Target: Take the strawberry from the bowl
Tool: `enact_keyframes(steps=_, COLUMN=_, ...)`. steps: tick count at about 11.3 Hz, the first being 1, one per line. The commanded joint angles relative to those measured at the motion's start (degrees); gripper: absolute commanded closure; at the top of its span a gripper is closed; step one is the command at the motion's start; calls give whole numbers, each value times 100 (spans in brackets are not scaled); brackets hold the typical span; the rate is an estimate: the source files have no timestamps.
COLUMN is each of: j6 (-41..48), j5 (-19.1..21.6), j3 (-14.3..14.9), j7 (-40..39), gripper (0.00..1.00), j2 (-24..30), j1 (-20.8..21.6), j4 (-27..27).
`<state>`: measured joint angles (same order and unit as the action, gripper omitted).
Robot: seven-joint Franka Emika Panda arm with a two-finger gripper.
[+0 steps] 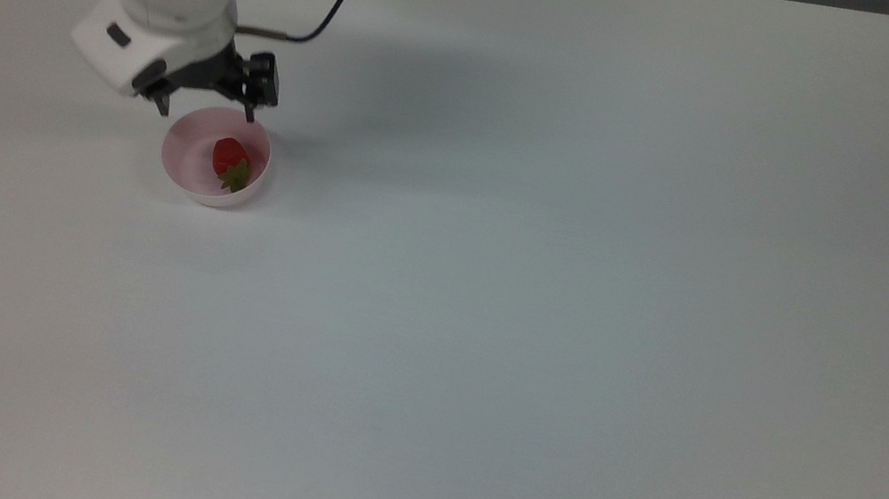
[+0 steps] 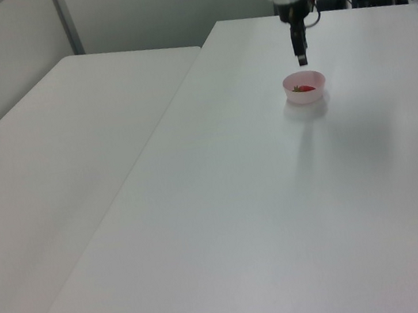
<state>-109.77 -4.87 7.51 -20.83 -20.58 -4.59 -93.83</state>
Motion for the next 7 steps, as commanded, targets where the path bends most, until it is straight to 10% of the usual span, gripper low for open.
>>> enact_keyframes(steps=1, j6=-501, j5=-260, j3=5, j7=-53, gripper=12, j2=-261, j1=11, j4=-294)
enact_keyframes(steps=7, j6=-844, j5=-278, j3=-21, j7=-18, gripper=30, j2=-657, j1=28, j4=-294)
